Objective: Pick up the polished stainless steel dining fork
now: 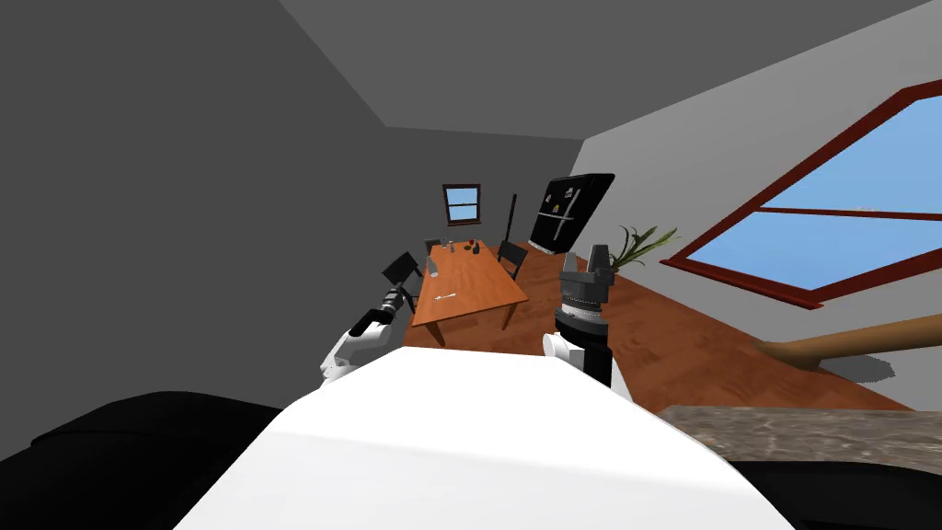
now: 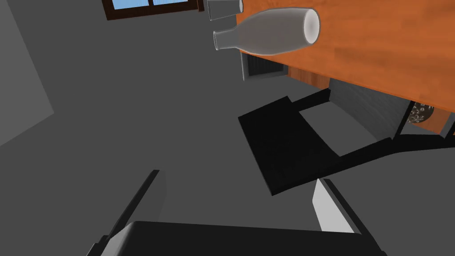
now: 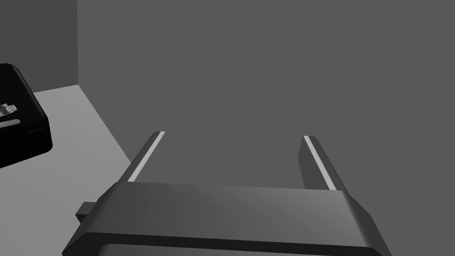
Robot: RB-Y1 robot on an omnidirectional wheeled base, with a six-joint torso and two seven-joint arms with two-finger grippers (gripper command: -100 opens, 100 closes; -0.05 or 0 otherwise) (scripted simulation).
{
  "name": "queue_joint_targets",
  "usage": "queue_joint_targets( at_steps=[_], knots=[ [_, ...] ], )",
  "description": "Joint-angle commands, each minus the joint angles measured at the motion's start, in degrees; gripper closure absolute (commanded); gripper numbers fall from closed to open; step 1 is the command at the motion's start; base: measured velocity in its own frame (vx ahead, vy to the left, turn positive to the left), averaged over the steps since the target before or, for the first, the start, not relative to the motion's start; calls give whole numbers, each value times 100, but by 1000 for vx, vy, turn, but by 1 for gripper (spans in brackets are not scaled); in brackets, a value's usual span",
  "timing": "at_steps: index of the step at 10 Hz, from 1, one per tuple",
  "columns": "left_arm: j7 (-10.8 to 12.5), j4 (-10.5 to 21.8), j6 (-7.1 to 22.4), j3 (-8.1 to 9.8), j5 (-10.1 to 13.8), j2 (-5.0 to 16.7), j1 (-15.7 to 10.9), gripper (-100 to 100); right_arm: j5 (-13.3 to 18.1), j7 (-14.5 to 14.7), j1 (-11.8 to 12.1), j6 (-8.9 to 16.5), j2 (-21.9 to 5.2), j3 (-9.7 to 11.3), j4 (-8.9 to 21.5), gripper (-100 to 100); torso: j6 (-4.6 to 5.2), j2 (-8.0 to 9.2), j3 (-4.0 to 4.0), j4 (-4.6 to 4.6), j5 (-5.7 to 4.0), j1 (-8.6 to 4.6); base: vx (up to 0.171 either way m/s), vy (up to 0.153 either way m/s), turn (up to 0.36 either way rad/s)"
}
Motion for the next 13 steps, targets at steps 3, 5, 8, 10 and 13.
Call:
queue_joint_targets(
  at_steps=[3, 5, 8, 10, 13],
  knots=[
    [136, 661, 607, 260, 174, 229, -251, -100, 0, 0, 0, 0, 0, 0, 0, 0, -1, -3, -2, -1, 0, 0, -15, 8, -248],
    [189, 956, 858, 377, 229, 317, -372, -100, 0, 0, 0, 0, 0, 0, 0, 0, -2, -3, -2, -1, 0, -1, -12, 5, -186],
    [241, 1413, 1221, 491, 275, 407, -496, -100, 0, 0, 0, 0, 0, 0, 0, 0, 3, -6, -4, -1, -2, -6, -5, -1, -198],
    [291, 1790, 1486, 602, 311, 499, -620, -100, 0, 0, 0, 0, 0, 0, 0, 0, 3, -10, -5, -2, -2, -7, 3, -7, -223],
    [341, 2167, 1740, 709, 338, 593, -745, -100, 0, 0, 0, 0, 0, 0, 0, 0, 6, -12, -7, -2, -2, -10, 6, -7, -148]
  ],
)
